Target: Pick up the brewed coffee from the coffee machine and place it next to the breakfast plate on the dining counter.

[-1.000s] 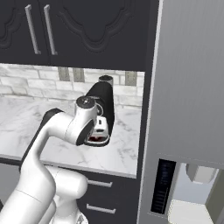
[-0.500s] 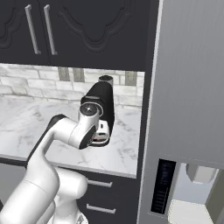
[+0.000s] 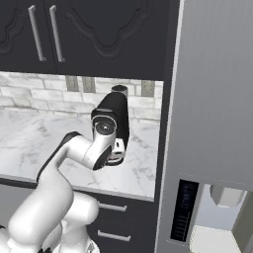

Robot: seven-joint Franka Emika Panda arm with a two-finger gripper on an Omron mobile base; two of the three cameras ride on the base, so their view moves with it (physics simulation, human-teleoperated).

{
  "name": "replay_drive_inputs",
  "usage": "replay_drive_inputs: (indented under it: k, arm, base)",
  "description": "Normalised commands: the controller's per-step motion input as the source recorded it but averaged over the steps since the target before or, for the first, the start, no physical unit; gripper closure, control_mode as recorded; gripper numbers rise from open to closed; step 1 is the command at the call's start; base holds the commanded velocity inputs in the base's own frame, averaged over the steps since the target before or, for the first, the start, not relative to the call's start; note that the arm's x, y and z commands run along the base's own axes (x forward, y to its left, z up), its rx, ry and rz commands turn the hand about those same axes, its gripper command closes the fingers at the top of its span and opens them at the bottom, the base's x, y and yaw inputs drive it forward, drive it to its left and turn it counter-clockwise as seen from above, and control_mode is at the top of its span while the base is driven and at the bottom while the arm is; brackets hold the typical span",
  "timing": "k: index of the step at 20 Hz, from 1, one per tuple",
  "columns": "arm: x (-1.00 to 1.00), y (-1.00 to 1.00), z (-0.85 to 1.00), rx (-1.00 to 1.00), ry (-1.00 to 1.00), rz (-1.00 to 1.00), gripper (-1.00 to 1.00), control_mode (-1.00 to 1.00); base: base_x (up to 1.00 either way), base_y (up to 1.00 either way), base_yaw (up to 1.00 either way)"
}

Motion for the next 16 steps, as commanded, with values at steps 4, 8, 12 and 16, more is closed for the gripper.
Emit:
replay_drive_inputs:
  k: [4, 8, 12, 16]
  arm:
    - [0.17, -0.05, -0.18, 0.00, 0.00, 0.08, -1.00, -1.00]
    - [0.16, -0.10, -0.13, 0.00, 0.00, 0.05, -1.00, -1.00]
    - [0.20, -0.01, -0.08, 0.00, 0.00, 0.01, -1.00, -1.00]
    - [0.24, 0.00, -0.08, 0.00, 0.00, 0.00, -1.00, -1.00]
  base:
    - [0.00, 0.00, 0.00]
    - [0.00, 0.00, 0.00]
    - [0.00, 0.00, 0.00]
    - [0.00, 0.00, 0.00]
